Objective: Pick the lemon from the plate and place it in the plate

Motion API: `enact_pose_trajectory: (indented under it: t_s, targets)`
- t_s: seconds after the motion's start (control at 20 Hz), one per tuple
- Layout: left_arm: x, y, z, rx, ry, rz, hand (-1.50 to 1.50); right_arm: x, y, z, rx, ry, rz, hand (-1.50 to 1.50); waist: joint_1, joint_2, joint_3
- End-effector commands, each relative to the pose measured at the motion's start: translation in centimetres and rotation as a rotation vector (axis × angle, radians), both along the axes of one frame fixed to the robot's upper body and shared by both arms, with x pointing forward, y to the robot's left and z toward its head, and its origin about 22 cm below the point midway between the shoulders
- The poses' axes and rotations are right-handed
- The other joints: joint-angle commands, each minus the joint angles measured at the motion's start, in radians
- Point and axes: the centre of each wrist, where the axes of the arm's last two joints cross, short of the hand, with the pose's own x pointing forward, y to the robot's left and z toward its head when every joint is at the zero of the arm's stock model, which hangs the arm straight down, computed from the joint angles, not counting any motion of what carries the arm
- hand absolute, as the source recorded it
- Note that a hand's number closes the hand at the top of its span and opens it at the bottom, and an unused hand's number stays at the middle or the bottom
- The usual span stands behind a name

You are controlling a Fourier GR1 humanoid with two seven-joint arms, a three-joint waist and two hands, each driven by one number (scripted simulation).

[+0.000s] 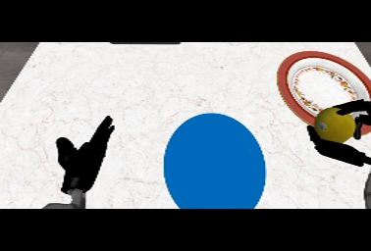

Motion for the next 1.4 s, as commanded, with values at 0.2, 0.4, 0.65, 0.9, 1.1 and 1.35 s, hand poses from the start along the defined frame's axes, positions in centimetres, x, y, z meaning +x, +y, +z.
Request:
enact_pose_trajectory:
  t_s: [0.2, 0.4, 0.65, 0.9, 1.1, 1.35]
  targets:
    - [-0.6, -0.6, -1.0, -0.012, 0.052, -0.011, 0.00, 7.2, -7.6, -0.4, 0.030, -0.062, -0.107, 1.50, 0.021, 0.012, -0.006]
    - [-0.5, -1.3, -1.3, 0.000, 0.048, -0.015, 0.00, 10.5, -8.2, -0.5, 0.008, -0.047, -0.093, 1.50, 0.023, 0.013, -0.006]
    - [-0.6, -1.5, -0.4, -0.011, 0.047, -0.036, 0.00, 12.7, -10.1, 1.1, 0.003, -0.050, -0.095, 1.50, 0.029, 0.013, -0.006]
    - [0.9, -2.7, 0.0, -0.012, 0.018, -0.057, 0.00, 11.0, -11.8, -2.1, -0.160, 0.313, -0.139, -1.50, 0.061, 0.033, -0.005]
    - [1.2, -2.4, -0.4, -0.007, 0.029, -0.060, 0.00, 12.0, -10.9, -2.6, -0.090, 0.375, -0.034, -1.50, 0.067, 0.036, -0.002]
    - [0.4, -2.3, -0.4, -0.022, 0.020, -0.050, 0.00, 11.6, -11.5, -3.0, 0.041, 0.232, 0.088, -1.50, 0.062, 0.034, 0.000]
